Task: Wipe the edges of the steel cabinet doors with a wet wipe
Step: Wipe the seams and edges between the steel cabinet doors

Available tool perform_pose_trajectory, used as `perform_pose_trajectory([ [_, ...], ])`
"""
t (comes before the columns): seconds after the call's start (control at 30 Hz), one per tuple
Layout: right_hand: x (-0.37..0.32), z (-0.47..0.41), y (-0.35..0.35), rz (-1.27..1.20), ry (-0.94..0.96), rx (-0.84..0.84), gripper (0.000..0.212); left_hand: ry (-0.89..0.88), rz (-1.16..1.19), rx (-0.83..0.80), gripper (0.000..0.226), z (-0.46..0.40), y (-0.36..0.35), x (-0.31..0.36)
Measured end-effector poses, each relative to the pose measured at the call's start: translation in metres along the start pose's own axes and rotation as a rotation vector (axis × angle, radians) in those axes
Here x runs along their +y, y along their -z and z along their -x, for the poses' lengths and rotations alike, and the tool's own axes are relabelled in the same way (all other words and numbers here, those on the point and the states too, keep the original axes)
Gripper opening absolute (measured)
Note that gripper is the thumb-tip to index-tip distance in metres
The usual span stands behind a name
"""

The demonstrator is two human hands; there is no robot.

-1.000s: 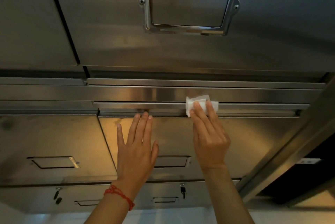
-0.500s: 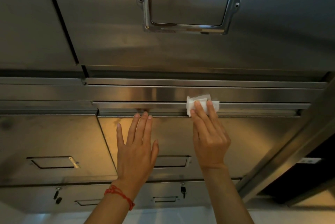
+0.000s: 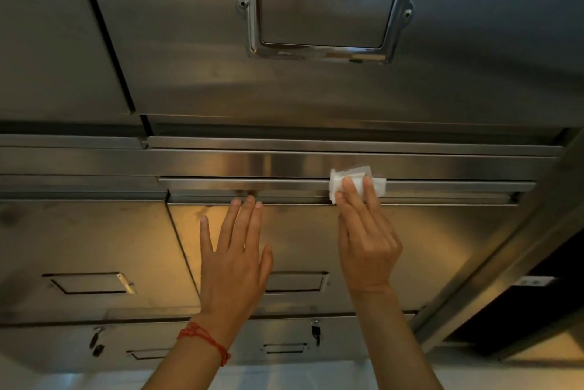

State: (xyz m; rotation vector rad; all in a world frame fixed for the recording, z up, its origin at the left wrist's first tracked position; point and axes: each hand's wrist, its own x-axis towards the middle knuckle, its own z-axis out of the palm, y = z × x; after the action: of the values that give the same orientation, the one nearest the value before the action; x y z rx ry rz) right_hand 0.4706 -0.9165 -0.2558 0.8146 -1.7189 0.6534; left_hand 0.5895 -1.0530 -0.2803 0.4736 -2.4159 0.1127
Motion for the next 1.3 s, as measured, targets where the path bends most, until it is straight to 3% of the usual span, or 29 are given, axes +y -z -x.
perform_pose_trajectory([
  [0.2, 0.007, -0.003, 0.002, -0.029, 0.108, -0.018, 0.026, 0.015, -0.010, 0.016, 0.058, 0.000, -0.003, 0.003],
  [0.6, 0.026, -0.002, 0.011, 0.030, 0.055, -0.016, 0.021, 0.032, 0.003, 0.026, 0.060, 0.000, -0.004, 0.012],
  [0.97, 0.037, -0.002, 0.019, 0.021, 0.067, -0.085, 0.025, -0.083, 0.027, -0.039, 0.063, -0.010, -0.009, 0.058],
  [1.3, 0.047, 0.004, 0.016, 0.051, -0.017, -0.005, 0.028, -0.074, -0.007, -0.059, 0.066, -0.009, -0.022, 0.059],
])
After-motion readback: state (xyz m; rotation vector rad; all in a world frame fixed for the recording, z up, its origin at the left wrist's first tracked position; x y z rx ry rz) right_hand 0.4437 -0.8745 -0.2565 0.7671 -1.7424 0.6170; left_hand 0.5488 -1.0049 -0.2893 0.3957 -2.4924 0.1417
